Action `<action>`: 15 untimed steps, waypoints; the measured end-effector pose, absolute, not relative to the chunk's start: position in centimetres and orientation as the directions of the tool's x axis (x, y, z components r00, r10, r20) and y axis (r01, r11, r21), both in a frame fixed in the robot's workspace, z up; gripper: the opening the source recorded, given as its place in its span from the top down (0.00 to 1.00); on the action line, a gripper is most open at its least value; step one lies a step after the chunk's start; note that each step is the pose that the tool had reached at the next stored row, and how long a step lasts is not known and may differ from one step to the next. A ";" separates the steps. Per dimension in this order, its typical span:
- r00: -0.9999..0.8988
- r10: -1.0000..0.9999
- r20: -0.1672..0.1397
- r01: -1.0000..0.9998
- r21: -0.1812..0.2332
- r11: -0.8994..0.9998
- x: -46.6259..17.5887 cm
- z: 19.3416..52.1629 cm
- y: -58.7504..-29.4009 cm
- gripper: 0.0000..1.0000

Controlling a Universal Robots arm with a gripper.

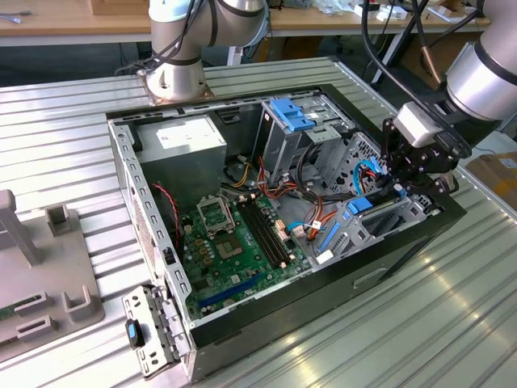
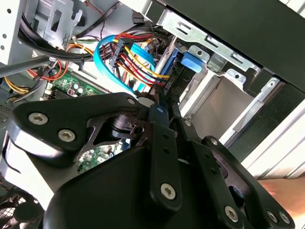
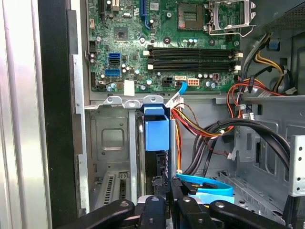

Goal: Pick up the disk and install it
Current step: 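Insert the first disk wire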

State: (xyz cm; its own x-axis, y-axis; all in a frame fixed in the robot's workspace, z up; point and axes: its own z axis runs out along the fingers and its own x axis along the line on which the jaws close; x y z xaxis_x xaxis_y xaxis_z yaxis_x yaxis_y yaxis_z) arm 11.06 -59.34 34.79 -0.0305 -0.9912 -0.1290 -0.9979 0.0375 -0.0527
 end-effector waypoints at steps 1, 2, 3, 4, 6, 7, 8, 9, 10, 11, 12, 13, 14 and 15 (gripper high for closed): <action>-0.031 -0.991 -0.129 -0.998 -0.053 0.038 11.1 34.8 -59.3 0.84; -0.031 -0.991 -0.129 -0.998 -0.053 0.038 11.0 34.8 -59.3 0.84; -0.031 -0.991 -0.129 -0.998 -0.053 0.038 11.0 34.8 -59.3 0.84; -0.031 -0.991 -0.129 -0.998 -0.053 0.038 10.9 34.8 -59.3 0.84; -0.031 -0.991 -0.129 -0.998 -0.053 0.038 10.9 34.8 -59.3 0.84; -0.031 -0.991 -0.130 -0.998 -0.053 0.038 10.9 34.8 -59.3 0.84; -0.031 -0.991 -0.130 -0.998 -0.053 0.038 10.9 34.8 -59.3 0.84; -0.031 -0.991 -0.130 -0.998 -0.053 0.038 10.9 34.8 -59.3 0.84; -0.031 -0.991 -0.130 -0.998 -0.053 0.038 10.9 34.8 -59.3 0.84; -0.031 -0.991 -0.130 -0.998 -0.053 0.038 10.9 34.8 -59.3 0.84; -0.031 -0.991 -0.130 -0.998 -0.053 0.038 11.0 34.8 -59.3 0.84; -0.031 -0.991 -0.130 -0.998 -0.053 0.038 11.0 34.8 -59.3 0.84; -0.031 -0.991 -0.130 -0.998 -0.053 0.038 11.0 34.8 -59.3 0.84; -0.031 -0.991 -0.130 -0.998 -0.053 0.038 11.0 34.8 -59.3 0.84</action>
State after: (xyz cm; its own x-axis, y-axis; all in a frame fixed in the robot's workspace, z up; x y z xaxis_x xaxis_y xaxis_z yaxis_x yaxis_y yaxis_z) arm 11.00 -59.33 34.76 -0.0310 -0.9911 -0.1296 -0.9979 0.0381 -0.0531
